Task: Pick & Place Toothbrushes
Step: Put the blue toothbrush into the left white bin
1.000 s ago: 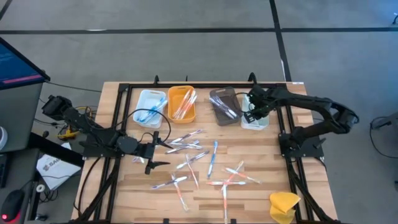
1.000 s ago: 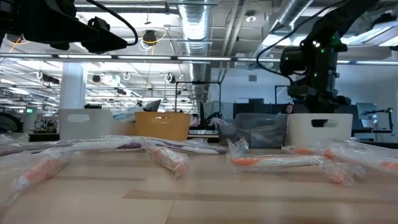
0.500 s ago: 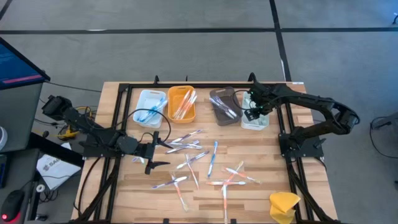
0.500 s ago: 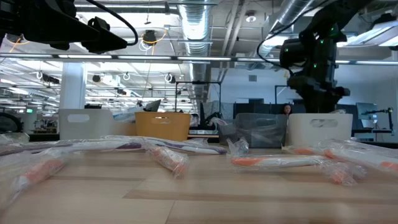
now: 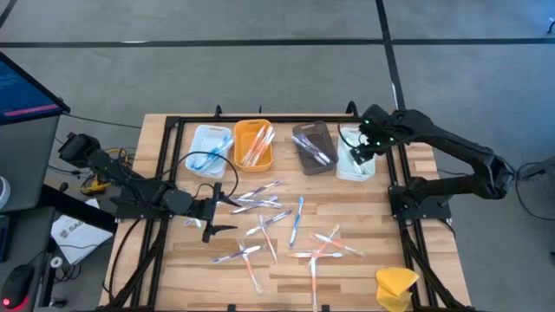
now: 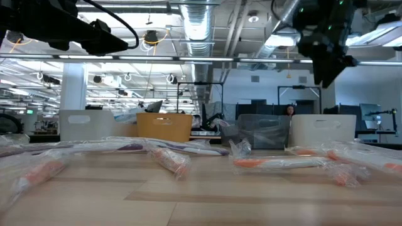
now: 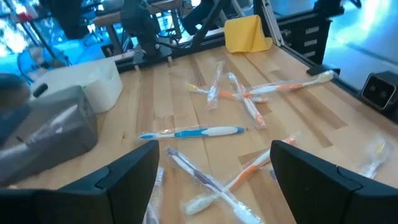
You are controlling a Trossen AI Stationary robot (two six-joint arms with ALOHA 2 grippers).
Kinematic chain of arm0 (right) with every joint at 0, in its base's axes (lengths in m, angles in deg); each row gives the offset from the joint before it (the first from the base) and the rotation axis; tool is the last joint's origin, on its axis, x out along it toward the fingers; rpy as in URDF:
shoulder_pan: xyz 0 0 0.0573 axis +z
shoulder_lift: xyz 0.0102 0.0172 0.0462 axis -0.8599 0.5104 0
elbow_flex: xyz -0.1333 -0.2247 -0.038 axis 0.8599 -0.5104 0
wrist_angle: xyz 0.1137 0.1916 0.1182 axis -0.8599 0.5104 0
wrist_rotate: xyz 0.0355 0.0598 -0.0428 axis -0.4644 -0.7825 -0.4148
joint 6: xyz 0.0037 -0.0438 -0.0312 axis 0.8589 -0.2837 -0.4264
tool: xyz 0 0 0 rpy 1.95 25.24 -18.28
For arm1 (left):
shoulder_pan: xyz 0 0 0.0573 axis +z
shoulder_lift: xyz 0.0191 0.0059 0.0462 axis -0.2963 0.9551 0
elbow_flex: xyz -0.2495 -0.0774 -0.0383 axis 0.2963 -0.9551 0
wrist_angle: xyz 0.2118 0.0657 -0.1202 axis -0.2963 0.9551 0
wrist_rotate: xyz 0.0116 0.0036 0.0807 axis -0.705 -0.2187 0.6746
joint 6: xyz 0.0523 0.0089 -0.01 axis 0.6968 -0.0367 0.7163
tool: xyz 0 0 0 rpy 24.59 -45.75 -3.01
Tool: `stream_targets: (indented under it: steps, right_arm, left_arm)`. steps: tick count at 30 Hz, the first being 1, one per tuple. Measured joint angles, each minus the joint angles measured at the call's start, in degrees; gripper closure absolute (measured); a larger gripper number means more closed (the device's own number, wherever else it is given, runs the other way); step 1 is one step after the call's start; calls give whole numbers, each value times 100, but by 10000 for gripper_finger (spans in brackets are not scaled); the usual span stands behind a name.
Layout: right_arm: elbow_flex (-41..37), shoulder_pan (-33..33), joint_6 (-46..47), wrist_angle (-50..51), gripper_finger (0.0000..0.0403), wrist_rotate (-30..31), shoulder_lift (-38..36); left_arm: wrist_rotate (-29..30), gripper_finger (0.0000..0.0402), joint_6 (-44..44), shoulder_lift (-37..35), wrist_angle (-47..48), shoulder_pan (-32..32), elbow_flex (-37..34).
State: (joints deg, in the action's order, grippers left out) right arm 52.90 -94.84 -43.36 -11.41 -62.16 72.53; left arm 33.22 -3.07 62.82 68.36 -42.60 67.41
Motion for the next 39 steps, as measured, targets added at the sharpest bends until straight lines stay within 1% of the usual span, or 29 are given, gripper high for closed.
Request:
stream_targets:
  steps: [3,6,9,11,14,16,19,22,26,29,34,37,39]
  right_arm:
    - [5,465,-431,-128,248,-55,-391]
    - [0,1129,-660,-564,254,-115,-751]
    - [-129,1978,-680,-1502,259,-117,-1065]
    - [-290,2542,-723,-2176,264,-119,-1181]
    - [-522,3336,-903,-3126,272,-121,-1183]
    - [-727,3829,-1262,-3701,278,-120,-1097]
    - [-1021,4505,-2334,-4752,285,-24,-737]
    - [-1159,4977,-3286,-5671,295,461,-122]
    - [-1104,5221,-4249,-6593,305,1303,843]
    - [-863,5265,-4407,-6719,307,1783,1584]
    - [-411,5272,-5020,-6720,305,2602,2708]
    - [-188,5276,-5035,-6610,305,2681,3290]
    - [52,5281,-5344,-6299,305,2781,3597]
  left_arm:
    - [0,101,-481,-1,2,0,0]
    - [-33,101,-1124,-1,8,-11,0]
    - [-341,101,-1410,1,-61,-9,-3]
    - [-427,101,-1494,1,-195,-9,-4]
    - [-428,101,-1789,1,-289,-19,-2]
    - [-428,101,-1935,6,-287,-20,-4]
    - [-428,101,-1960,102,-289,-22,-4]
    - [-428,101,-1958,201,-307,-5,-4]
    - [-429,101,-1936,268,-298,-7,-2]
    - [-435,101,-1934,268,-305,-7,-4]
    - [-446,101,-1938,268,-304,-7,-2]
    - [-446,101,-1940,268,-304,-7,-2]
    - [-493,101,-1940,268,-302,-7,-2]
